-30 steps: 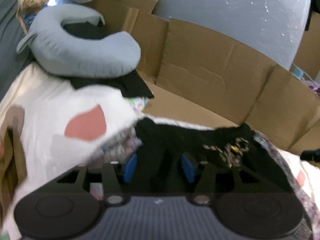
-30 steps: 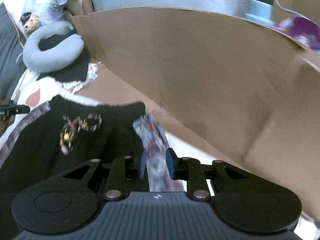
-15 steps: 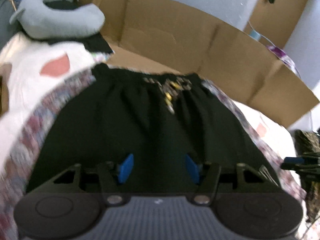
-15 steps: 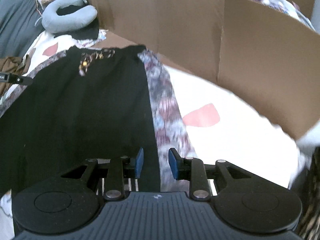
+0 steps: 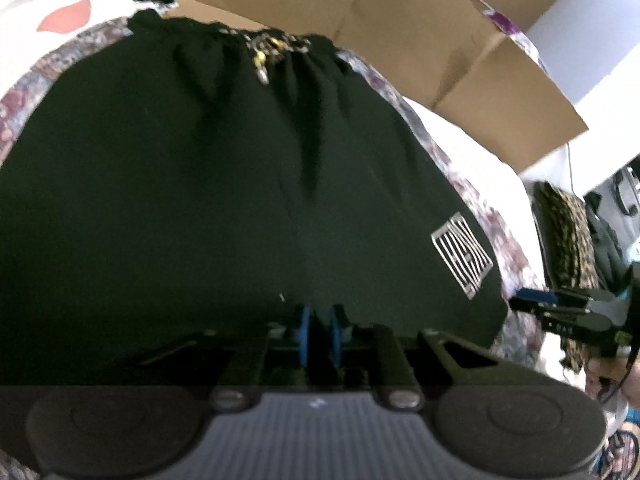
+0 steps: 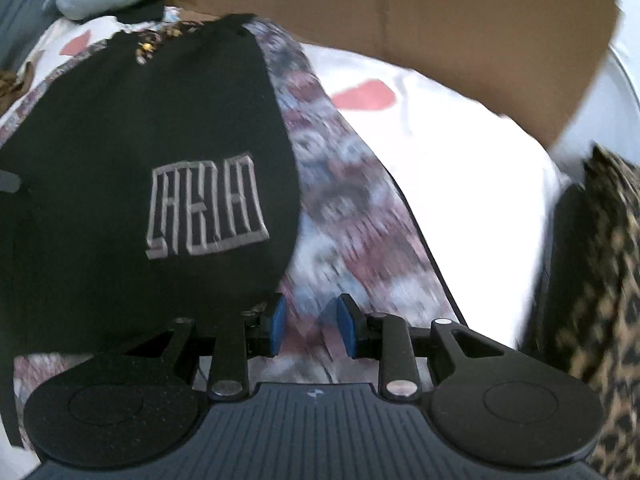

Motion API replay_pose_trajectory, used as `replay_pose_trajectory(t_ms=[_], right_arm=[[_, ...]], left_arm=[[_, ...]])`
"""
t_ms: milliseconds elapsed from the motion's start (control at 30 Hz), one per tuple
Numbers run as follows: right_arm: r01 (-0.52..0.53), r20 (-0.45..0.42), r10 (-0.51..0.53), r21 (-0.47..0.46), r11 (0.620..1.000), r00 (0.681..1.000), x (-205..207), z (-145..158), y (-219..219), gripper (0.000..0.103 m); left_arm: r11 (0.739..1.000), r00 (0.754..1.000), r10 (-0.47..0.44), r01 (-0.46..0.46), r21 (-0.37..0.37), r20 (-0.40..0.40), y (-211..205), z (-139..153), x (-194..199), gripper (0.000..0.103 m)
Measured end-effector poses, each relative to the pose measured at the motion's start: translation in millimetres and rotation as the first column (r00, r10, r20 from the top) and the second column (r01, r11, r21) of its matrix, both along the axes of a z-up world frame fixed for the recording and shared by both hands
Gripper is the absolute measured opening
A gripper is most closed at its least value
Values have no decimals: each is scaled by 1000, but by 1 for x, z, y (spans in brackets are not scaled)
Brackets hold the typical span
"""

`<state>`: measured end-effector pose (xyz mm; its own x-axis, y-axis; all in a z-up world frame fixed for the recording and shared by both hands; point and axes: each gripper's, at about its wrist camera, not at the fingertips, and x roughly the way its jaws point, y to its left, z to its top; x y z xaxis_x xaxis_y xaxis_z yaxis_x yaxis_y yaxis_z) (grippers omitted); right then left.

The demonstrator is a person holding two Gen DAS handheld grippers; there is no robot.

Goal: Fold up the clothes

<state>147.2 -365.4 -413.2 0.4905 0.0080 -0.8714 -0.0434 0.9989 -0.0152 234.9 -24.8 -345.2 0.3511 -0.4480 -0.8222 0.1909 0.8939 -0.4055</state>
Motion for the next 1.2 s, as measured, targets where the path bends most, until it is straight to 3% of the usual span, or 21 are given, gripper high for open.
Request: replay_pose_trajectory(t_ms=[300, 433, 600, 733, 833, 900, 1067, 1200], right_arm=[[81, -14, -81, -26, 996, 997, -20, -2, -25, 35], [96, -23, -97, -43, 995, 995, -25, -1, -29, 34], [112, -28, -114, -51, 992, 993, -36, 1, -35, 34], [183, -33, -184, -25, 983, 982, -42, 6, -45, 34], [215, -28, -215, -8, 977, 976, -44, 10, -48, 35], [219, -16, -219, 4, 976, 976, -45, 14, -47, 35], [185, 18, -186, 38, 982, 982, -40, 23, -37, 35], [166, 32, -168, 54, 985, 985, -38, 28, -28, 35]], left_arm=[[999, 997, -36, 34, -36, -64, -3, -10, -14, 8], [995, 992, -101, 100, -19, -75, -9, -10, -24, 9], [986, 990, -135, 139, 88, -47, -18, -12, -30, 19], [979, 987, -160, 159, 128, -1, -21, -8, -30, 33], [976, 985, -170, 169, 141, -3, -26, -13, -27, 34], [975, 986, -165, 164, 148, -7, -28, -18, -26, 32], [979, 990, -144, 143, 148, -8, -25, -21, -27, 8], [985, 989, -143, 146, 89, -34, -23, -19, -27, 3]])
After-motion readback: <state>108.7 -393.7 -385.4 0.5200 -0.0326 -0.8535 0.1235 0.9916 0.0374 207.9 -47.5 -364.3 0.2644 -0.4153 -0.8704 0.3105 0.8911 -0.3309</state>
